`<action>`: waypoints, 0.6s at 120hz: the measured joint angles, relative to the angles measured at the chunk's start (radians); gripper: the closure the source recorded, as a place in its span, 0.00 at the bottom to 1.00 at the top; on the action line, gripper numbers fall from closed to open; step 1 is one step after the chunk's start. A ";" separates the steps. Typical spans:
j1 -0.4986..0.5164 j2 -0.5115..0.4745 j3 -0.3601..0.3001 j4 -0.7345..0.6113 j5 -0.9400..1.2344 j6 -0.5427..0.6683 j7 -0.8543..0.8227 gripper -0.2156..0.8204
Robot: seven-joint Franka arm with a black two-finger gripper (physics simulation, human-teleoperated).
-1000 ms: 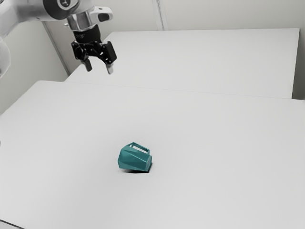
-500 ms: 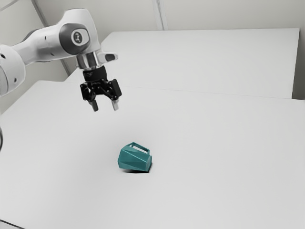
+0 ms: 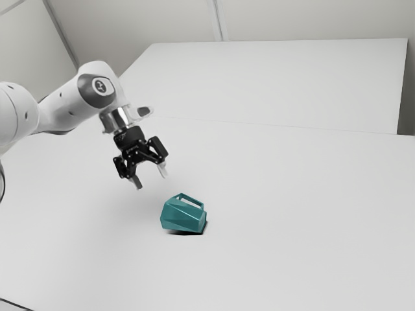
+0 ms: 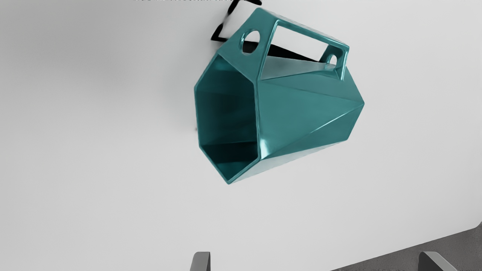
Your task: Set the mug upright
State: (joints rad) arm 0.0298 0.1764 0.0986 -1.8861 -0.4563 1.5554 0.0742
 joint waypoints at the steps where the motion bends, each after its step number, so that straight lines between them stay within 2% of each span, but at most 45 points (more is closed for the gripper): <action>1: 0.000 0.002 0.003 -0.003 -0.005 0.002 0.003 0.21; 43: 0.001 0.035 0.033 -0.091 -0.159 0.045 0.148 0.21; 72: 0.002 0.095 0.036 -0.075 -0.194 0.066 0.241 0.21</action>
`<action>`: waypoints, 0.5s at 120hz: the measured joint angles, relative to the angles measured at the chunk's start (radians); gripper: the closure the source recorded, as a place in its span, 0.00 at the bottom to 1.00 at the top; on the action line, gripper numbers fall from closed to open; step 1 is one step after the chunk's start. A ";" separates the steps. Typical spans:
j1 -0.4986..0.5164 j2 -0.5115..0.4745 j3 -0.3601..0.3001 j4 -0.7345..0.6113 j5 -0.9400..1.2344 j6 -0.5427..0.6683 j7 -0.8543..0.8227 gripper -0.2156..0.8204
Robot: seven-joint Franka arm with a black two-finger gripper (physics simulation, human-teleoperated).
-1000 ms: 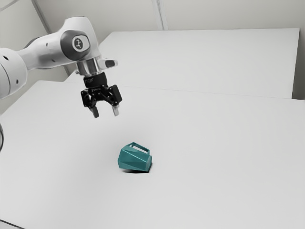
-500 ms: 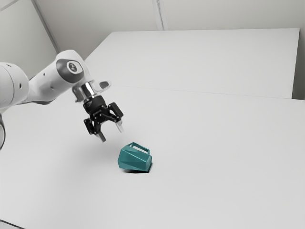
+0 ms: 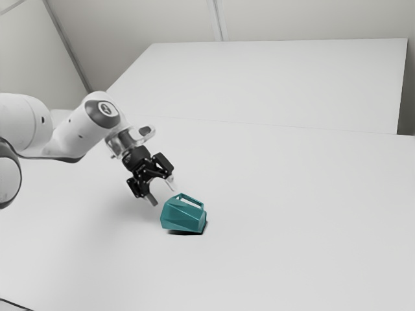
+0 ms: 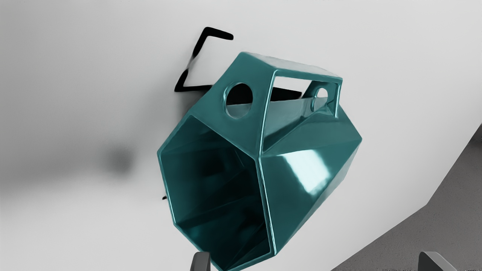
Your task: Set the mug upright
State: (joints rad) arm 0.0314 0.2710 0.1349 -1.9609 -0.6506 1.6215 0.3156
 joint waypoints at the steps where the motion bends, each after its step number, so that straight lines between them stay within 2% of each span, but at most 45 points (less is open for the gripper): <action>1: 0.000 0.002 0.000 0.000 -0.001 0.001 0.003 0.21; 60: -0.001 0.051 -0.001 0.001 -0.051 0.023 0.121 0.21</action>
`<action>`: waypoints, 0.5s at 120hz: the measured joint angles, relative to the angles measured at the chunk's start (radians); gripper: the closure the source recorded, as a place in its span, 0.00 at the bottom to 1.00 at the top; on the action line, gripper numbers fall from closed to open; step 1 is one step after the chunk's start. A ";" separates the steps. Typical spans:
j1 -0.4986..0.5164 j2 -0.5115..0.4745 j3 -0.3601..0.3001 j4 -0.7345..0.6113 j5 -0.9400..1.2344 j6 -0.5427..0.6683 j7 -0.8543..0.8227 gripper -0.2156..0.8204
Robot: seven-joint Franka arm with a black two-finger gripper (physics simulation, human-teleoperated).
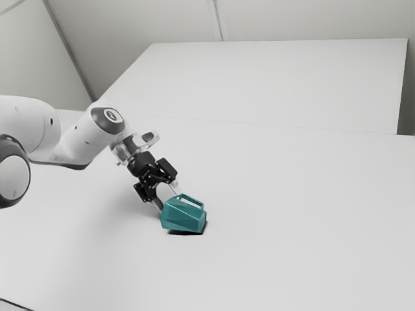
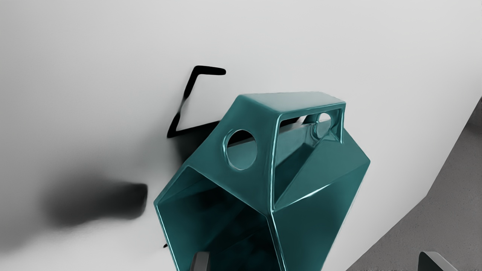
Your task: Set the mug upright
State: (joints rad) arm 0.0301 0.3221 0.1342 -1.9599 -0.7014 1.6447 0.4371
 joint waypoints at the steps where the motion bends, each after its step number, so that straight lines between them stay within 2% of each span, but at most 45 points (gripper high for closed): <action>1: 0.000 0.000 0.000 -0.001 -0.001 0.000 0.001 0.21; 60: -0.009 0.012 -0.006 -0.030 -0.075 -0.001 0.065 0.21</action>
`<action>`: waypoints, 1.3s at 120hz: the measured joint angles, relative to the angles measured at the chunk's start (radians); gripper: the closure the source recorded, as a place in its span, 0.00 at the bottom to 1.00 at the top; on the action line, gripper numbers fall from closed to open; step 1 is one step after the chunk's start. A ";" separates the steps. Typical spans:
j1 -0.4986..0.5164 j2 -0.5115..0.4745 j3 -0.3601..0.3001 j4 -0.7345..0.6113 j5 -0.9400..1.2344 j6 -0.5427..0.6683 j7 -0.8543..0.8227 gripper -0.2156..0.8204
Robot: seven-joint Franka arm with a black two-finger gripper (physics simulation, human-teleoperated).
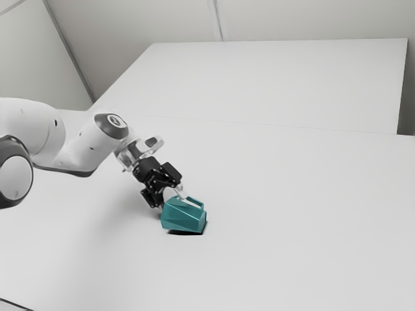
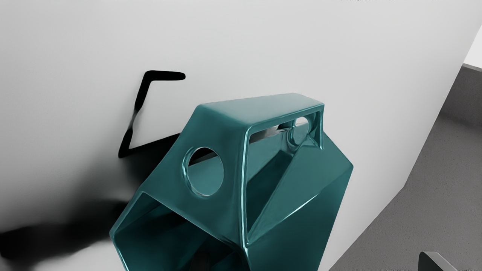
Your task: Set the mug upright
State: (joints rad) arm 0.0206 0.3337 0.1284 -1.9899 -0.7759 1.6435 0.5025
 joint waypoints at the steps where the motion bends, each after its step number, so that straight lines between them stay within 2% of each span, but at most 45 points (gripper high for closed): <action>1: 0.000 0.000 0.000 0.000 -0.001 0.000 0.001 0.21; 26: -0.009 0.003 -0.003 0.000 -0.022 0.003 0.018 0.21; 34: -0.013 0.006 -0.004 0.000 -0.027 0.003 0.022 0.24; 42: -0.018 0.009 -0.004 0.000 -0.034 0.004 0.025 0.32; 74: -0.030 0.010 -0.004 0.004 -0.048 0.006 0.036 0.75; 98: -0.035 0.000 -0.004 0.035 -0.048 0.006 0.039 0.89; 112: -0.044 -0.004 -0.004 0.052 -0.047 0.003 0.039 0.93; 156: -0.063 -0.057 -0.003 0.060 -0.033 -0.003 0.031 0.93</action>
State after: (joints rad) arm -0.0421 0.2769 0.1252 -1.9302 -0.8092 1.6401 0.5335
